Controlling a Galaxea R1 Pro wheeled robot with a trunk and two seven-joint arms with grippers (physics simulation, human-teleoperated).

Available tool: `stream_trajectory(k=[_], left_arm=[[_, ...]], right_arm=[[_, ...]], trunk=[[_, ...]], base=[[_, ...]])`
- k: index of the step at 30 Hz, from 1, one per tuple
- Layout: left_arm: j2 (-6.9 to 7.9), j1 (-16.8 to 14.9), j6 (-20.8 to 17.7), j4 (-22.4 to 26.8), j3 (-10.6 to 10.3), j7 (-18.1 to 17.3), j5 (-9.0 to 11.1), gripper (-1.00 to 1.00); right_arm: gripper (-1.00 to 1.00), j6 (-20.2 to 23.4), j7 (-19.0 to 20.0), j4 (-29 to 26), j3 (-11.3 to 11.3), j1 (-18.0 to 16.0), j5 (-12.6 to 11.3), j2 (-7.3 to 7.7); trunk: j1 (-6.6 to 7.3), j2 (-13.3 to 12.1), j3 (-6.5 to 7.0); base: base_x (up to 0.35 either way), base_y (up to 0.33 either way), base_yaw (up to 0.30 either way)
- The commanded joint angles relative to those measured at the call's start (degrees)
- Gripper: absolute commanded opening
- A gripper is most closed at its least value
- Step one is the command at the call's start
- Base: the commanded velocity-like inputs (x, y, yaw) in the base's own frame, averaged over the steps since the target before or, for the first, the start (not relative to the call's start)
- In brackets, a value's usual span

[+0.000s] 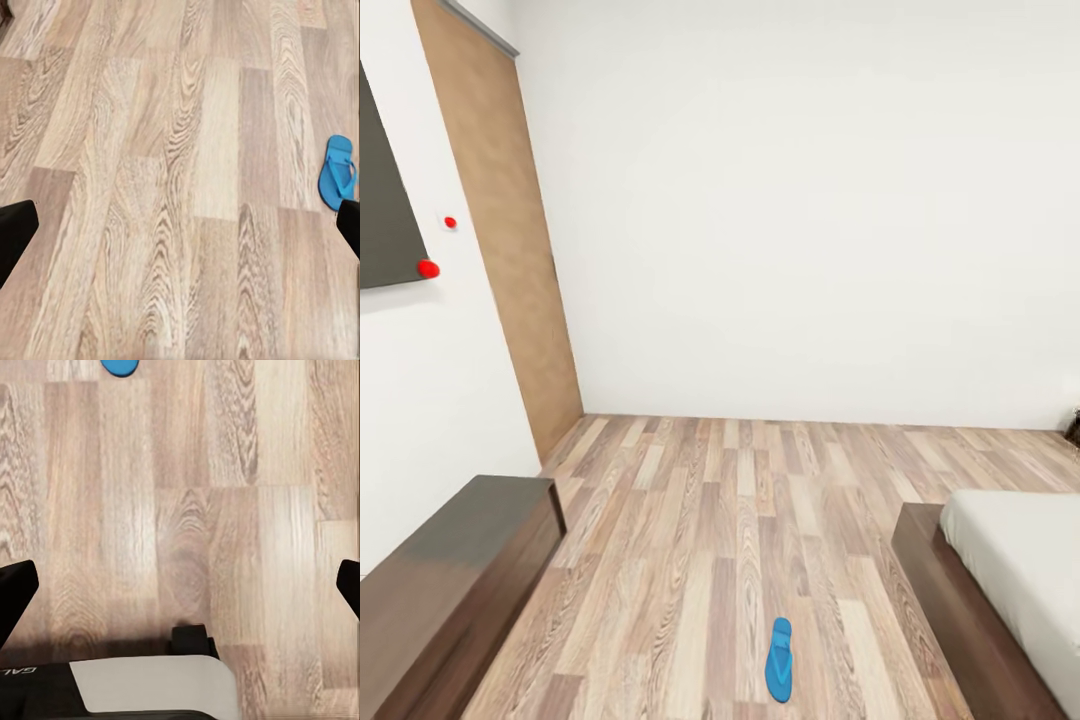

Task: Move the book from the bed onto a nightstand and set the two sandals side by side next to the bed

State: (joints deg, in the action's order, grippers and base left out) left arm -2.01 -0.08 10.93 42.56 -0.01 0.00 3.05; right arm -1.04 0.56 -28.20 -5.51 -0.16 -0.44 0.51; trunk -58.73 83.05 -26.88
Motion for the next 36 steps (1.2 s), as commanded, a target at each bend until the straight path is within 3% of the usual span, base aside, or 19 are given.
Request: stream_trajectory(k=[1,36], left_arm=[[-0.01,0.0,0.1,0.0,0.0,0.0,0.3,1.0],[-0.01,0.0,0.1,0.1,0.0,0.0,0.3,1.0]], right_arm=[[1.0,-0.1,0.1,0.0,-0.1,0.0,0.0,0.0],[1.0,-0.2,0.1,0.2,-0.1,0.0,-0.1,0.02]], trunk=[[0.0,0.0,-0.05],[0.0,0.0,-0.05]], base=[[0.0,0.0,-0.254],[0.0,0.0,-0.247]])
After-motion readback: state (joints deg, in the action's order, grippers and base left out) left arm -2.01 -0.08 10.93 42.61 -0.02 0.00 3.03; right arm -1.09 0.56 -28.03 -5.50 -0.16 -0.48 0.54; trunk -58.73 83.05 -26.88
